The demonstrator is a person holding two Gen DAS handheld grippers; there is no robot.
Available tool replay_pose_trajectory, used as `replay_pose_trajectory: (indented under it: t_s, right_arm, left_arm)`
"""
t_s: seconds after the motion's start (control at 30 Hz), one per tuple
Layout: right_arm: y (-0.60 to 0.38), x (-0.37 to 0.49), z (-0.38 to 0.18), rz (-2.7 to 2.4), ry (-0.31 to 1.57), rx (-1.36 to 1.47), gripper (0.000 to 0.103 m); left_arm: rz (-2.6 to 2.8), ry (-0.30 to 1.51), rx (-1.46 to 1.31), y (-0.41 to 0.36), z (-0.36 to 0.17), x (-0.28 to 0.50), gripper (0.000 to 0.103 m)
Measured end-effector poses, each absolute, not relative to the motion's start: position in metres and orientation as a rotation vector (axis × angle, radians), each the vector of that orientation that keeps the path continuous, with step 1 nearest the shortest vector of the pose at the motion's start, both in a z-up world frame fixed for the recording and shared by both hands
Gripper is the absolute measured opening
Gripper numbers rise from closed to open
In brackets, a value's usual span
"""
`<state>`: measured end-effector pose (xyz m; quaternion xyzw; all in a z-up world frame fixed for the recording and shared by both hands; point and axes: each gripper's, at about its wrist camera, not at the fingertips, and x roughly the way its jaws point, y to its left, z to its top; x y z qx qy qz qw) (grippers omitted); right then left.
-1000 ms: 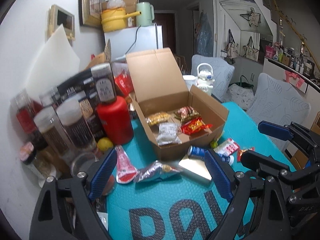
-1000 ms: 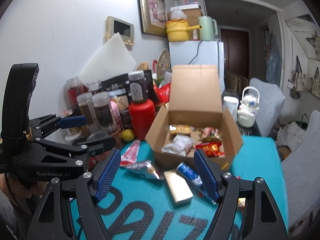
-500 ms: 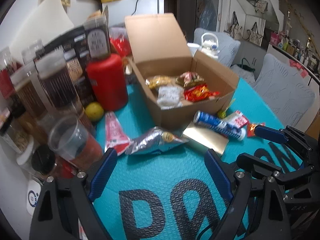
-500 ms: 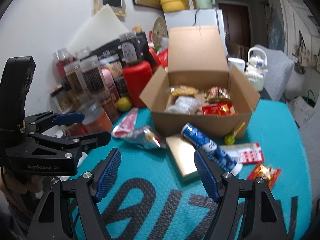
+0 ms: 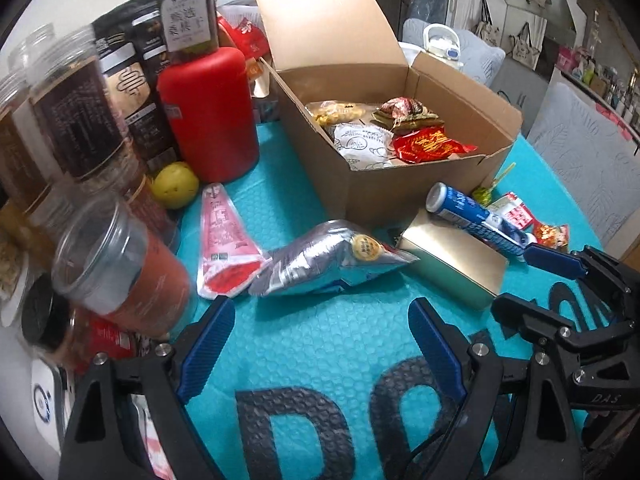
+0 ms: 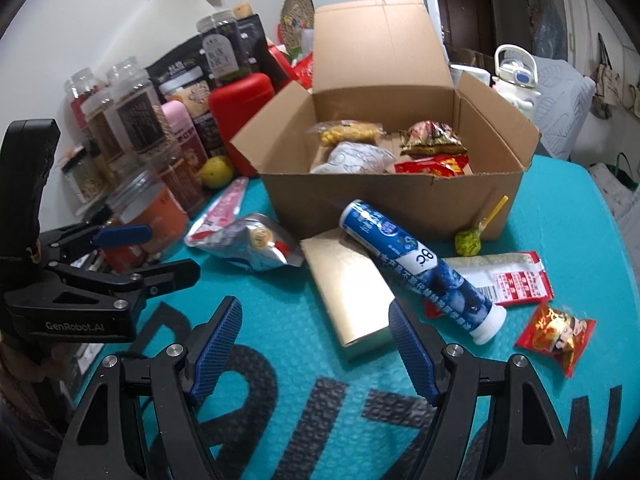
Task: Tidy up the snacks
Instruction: 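Grasp the silver foil packet with the left gripper while the right gripper grasps the gold box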
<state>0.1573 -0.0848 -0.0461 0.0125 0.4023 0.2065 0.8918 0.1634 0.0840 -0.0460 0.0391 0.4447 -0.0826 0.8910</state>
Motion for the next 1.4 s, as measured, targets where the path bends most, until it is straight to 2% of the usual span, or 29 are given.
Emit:
replay_pose_trajectory:
  t_s: [0.27, 0.77, 0.83, 0.9, 0.97, 1.07, 1.23, 1.4]
  right_arm:
    - [-0.086, 0.181, -0.063, 0.390, 0.880, -0.002, 0.076]
    - [-0.087, 0.202, -0.088, 0.399, 0.954, 0.012, 0.076]
    - [-0.086, 0.202, -0.089, 0.401, 0.949, 0.006, 0.073]
    - [-0.084, 0.202, -0.089, 0.411, 0.953, 0.003, 0.062]
    - [-0.083, 0.200, -0.090, 0.418, 0.952, -0.001, 0.056]
    - [-0.082, 0.196, -0.090, 0.426, 0.948, -0.010, 0.051]
    - [-0.082, 0.188, -0.089, 0.424, 0.944, -0.014, 0.049]
    - [-0.086, 0.182, -0.087, 0.418, 0.940, 0.004, 0.047]
  left_arm:
    - [-0.202, 0.932, 0.134, 0.080, -0.054, 0.201, 0.090]
    - [-0.404, 1.070, 0.106, 0.073, -0.090, 0.247, 0.090]
    - [-0.411, 1.063, 0.127, 0.070, -0.090, 0.244, 0.090]
    - [-0.412, 1.053, 0.154, 0.068, -0.090, 0.240, 0.090]
    - [-0.413, 1.044, 0.188, 0.065, -0.089, 0.236, 0.090]
    - [-0.418, 1.062, 0.243, 0.057, -0.093, 0.232, 0.090]
    - [-0.433, 1.117, 0.291, 0.045, -0.109, 0.220, 0.090]
    - [-0.454, 1.094, 0.172, 0.051, -0.107, 0.213, 0.090]
